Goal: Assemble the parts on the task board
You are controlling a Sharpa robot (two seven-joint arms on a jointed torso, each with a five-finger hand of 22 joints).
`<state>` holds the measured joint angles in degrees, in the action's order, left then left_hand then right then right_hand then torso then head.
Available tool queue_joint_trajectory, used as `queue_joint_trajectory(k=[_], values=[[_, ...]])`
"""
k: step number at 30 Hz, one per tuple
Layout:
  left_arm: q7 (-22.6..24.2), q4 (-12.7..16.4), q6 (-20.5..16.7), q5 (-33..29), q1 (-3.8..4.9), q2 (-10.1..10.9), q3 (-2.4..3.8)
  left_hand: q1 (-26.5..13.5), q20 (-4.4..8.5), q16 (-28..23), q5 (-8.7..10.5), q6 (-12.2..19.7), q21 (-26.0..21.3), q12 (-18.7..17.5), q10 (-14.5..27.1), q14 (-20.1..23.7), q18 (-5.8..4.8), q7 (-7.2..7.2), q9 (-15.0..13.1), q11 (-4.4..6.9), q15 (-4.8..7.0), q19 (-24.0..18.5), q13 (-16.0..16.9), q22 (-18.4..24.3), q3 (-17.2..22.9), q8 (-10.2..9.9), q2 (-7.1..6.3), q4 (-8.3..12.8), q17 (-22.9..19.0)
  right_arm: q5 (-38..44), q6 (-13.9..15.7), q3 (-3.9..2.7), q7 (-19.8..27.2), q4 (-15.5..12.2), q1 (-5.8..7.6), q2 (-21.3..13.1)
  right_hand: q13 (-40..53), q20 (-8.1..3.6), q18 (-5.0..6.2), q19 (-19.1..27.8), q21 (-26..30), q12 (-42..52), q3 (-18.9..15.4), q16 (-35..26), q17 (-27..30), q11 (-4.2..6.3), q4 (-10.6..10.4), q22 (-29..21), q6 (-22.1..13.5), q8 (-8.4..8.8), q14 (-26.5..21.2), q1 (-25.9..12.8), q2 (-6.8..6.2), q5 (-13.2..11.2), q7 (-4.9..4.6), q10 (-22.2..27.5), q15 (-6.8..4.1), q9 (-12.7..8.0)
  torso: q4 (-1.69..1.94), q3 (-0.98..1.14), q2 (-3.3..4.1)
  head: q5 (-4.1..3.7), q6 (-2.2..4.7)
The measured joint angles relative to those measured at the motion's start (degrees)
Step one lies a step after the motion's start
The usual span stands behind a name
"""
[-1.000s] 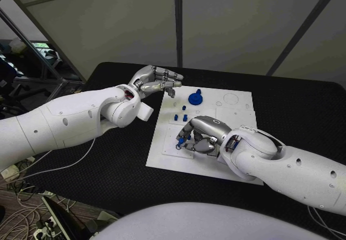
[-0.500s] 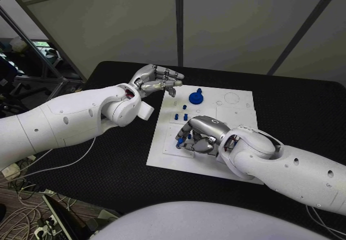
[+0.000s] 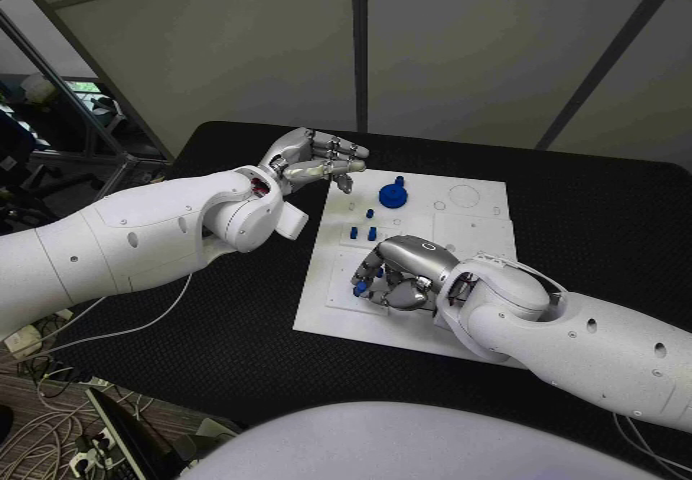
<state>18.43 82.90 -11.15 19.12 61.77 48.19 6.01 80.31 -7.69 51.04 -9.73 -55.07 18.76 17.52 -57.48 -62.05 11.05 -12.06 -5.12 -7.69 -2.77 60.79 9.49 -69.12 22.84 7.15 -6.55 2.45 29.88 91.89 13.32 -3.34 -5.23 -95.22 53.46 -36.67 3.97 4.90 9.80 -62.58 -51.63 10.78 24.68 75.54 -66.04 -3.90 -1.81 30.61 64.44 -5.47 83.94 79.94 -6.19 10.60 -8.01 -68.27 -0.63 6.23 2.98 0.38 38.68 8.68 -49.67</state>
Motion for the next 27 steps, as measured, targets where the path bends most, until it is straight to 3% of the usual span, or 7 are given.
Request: queue_joint_trajectory(k=[7,10,15,27], values=[[0.0,0.0,0.1,0.0,0.0,0.0,0.0,0.2,0.0,-0.2,0.0,0.0,0.0,0.4,0.0,0.0,0.01,0.0,0.0,0.0,0.0,0.0,0.0,0.0,0.0,0.3,0.24,0.0,-0.1,1.2,-0.2,0.05,-0.7,0.3,0.0,0.2,0.1,0.0,0.0,0.0,0.0,-0.2,0.0,0.0,0.3,0.01,0.0,-0.1,0.0,0.18,0.0,0.0,0.0,0.0,-0.03,0.0,0.0,0.0,-0.03,0.01,-0.01,0.01,-0.04],[-0.1,0.0,0.1,0.0,0.0,0.0,0.0,0.2,0.0,-0.2,0.0,0.0,0.0,0.4,0.0,0.0,0.0,0.0,0.0,0.0,0.0,0.0,0.0,0.0,0.0,0.3,0.24,0.0,-0.1,1.8,-0.1,0.05,-1.1,0.3,0.02,0.3,0.1,0.0,0.0,0.0,0.1,-0.5,0.0,0.0,0.5,-0.33,0.0,-0.2,-1.2,0.77,0.0,0.0,0.0,0.4,-0.77,0.3,0.0,0.0,-0.03,0.01,-0.01,0.01,-0.04],[-0.2,0.0,0.2,0.0,0.0,0.1,0.0,0.2,0.0,-0.2,0.0,0.0,0.0,0.4,0.0,0.0,0.0,0.0,0.0,0.0,0.0,0.0,0.0,0.0,0.0,0.3,0.24,0.0,-0.1,2.8,0.0,0.11,-1.8,0.4,0.02,0.3,0.1,0.2,-0.01,-0.2,0.3,-0.7,0.0,0.0,0.5,-0.52,0.0,-0.2,-3.0,1.7,0.0,-0.4,-0.32,0.7,-1.09,0.5,0.0,-0.7,-0.04,0.01,-0.01,-0.09,-0.04],[-0.4,0.0,0.5,0.0,0.0,0.0,-0.01,0.2,0.0,-0.2,0.0,0.0,0.0,0.4,0.0,0.0,0.0,0.0,0.0,0.0,0.0,0.0,0.0,0.0,0.0,0.2,0.23,0.0,-0.1,4.2,0.0,0.23,-2.7,0.6,-0.04,0.6,0.3,0.2,0.0,-0.2,0.6,-0.7,-0.5,0.0,0.7,-0.5,-0.2,-0.4,-8.2,1.69,0.0,-0.9,-1.43,0.7,-0.31,0.5,0.0,-2.0,-0.04,0.0,-0.01,-0.19,-0.12]])
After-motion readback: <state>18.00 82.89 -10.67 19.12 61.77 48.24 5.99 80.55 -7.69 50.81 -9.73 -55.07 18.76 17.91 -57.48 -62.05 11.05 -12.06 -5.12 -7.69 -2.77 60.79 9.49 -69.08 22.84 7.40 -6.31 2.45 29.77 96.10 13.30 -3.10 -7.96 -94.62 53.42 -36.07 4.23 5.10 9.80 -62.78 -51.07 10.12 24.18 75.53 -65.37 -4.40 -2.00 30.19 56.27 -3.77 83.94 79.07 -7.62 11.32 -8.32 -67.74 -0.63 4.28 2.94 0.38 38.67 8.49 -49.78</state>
